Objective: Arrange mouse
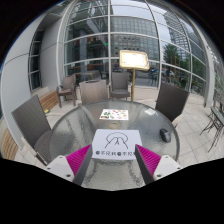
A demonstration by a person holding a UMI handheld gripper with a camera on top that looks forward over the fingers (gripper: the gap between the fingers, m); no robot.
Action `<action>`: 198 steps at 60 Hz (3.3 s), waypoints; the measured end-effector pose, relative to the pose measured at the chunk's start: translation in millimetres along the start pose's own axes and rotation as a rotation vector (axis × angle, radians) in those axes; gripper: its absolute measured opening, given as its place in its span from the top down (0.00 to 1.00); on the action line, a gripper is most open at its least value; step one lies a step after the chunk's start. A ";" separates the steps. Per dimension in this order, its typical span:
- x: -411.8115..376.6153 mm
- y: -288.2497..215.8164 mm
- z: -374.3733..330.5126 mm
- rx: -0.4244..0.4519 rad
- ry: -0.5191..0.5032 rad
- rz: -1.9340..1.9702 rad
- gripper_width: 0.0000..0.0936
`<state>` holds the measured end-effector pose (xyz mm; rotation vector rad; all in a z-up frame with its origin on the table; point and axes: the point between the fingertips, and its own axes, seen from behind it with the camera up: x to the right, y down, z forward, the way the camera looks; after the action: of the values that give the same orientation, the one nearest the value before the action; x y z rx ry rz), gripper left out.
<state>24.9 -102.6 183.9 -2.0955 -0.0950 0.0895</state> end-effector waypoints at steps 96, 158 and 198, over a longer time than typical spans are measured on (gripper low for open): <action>301.6 -51.0 230.4 -0.154 0.214 0.074 0.70; 38.2 73.9 266.8 -0.285 0.084 0.009 0.43; -10.0 -53.4 30.3 -0.003 0.027 0.011 0.09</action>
<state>10.2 -50.9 215.1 -2.0995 -0.0677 0.0680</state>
